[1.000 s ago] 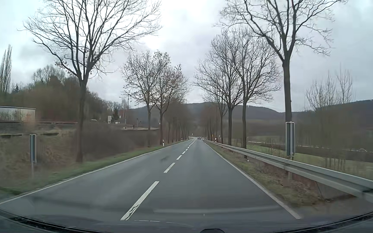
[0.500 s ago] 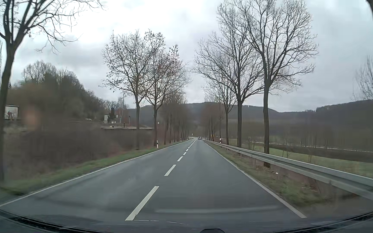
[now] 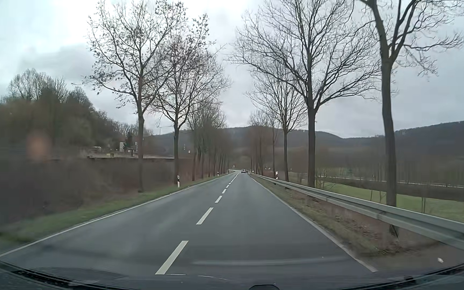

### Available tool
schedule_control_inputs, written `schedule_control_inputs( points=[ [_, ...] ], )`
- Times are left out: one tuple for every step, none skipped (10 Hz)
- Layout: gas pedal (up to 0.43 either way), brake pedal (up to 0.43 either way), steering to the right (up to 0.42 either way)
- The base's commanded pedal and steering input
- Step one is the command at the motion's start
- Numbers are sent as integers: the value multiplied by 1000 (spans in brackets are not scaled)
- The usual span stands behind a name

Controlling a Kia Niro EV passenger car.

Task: Follow the waypoints while adhering to traffic rules and regulations

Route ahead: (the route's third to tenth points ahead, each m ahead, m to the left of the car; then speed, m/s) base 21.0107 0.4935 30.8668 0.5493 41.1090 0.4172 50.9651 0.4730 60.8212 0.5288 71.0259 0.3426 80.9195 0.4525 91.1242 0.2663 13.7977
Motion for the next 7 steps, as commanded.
schedule_control_inputs(
  points=[
    [209, 0, 12],
    [197, 0, 9],
    [197, 0, 4],
    [189, 0, 1],
    [189, 0, 1],
    [177, 0, 1],
    [177, 0, 1]
  ],
)
